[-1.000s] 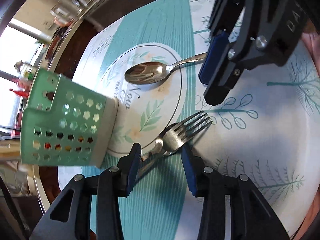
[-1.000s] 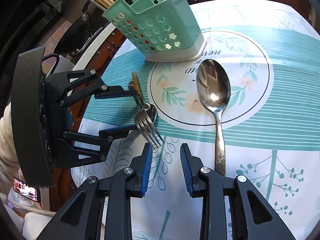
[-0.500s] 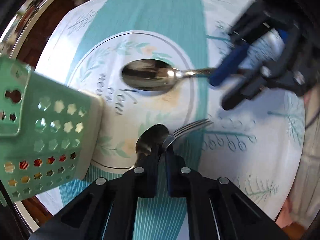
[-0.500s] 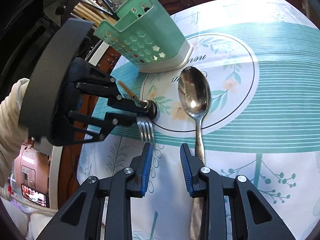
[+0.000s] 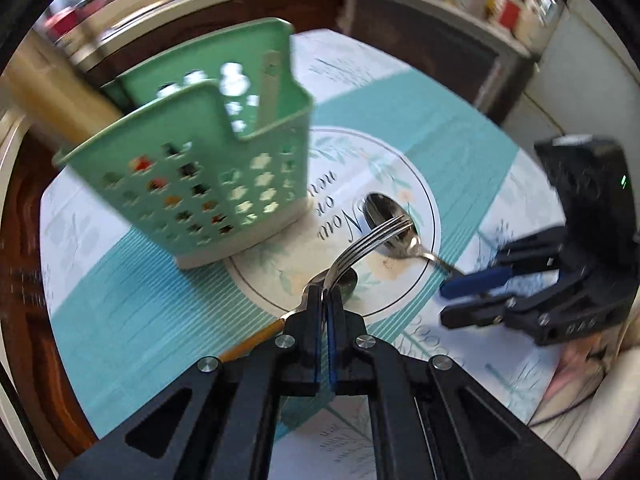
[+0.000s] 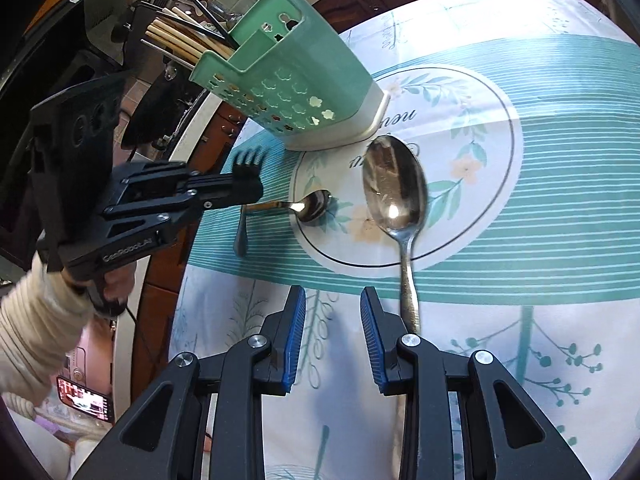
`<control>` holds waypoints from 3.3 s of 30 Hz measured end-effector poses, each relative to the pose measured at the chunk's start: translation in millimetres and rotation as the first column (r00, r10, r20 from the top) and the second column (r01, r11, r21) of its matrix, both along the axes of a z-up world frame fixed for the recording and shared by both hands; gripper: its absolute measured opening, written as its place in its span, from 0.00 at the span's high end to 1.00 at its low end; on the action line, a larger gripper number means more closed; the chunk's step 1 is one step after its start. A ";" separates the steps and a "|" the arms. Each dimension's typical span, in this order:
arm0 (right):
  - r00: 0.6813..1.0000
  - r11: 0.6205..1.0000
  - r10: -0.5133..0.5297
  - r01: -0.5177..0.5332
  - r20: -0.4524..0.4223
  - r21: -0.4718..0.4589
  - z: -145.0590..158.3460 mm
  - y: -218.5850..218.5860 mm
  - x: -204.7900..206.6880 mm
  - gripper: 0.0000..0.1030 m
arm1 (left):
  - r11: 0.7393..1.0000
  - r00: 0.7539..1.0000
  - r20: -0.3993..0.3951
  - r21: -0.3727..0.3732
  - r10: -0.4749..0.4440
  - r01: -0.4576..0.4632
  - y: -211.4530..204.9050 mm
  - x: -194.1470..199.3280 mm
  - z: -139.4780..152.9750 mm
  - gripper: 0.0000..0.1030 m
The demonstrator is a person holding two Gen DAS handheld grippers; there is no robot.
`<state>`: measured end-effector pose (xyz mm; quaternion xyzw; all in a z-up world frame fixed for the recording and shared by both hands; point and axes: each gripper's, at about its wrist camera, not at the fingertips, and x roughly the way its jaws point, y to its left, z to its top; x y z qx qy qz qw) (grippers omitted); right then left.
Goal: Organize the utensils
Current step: 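Carry the forks upright with the left tool above the green holder, then lower the forks into the green holder and open the left tool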
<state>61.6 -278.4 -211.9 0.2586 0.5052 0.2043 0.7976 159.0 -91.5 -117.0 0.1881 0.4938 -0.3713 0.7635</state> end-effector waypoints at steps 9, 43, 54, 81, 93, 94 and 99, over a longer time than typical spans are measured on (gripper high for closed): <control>0.995 0.995 -0.082 0.085 -0.053 0.055 -8.4 26.2 41.3 0.71 | 0.923 0.955 -0.034 -0.248 0.296 -0.295 56.2 -24.3 4.6 1.00; 0.939 0.905 -0.064 0.198 0.339 -0.378 127.6 45.9 14.1 0.99 | 0.816 0.890 0.042 -0.421 0.453 -0.396 99.7 -36.0 84.7 1.00; 0.903 0.826 0.004 0.238 0.429 -0.510 219.0 31.5 -24.5 0.99 | 0.807 0.898 0.130 -0.505 0.421 -0.305 66.5 -40.6 159.9 1.00; 0.921 0.777 0.079 0.183 0.382 -0.602 208.0 63.5 121.8 0.97 | 0.700 0.818 0.000 -0.517 0.576 -0.493 48.2 65.8 75.2 0.65; 0.922 0.881 0.014 0.172 0.387 -0.441 207.7 54.6 127.1 0.97 | 0.710 0.794 0.075 -0.504 0.603 -0.491 74.2 26.4 96.2 0.36; 0.922 0.884 0.013 0.171 0.388 -0.436 209.6 53.1 118.9 0.97 | 0.713 0.792 0.076 -0.495 0.605 -0.497 74.9 23.5 97.1 0.35; 0.925 0.901 0.020 0.148 0.378 -0.408 208.7 53.1 85.9 0.96 | 0.743 0.787 0.109 -0.427 0.608 -0.515 80.4 -1.6 99.7 0.34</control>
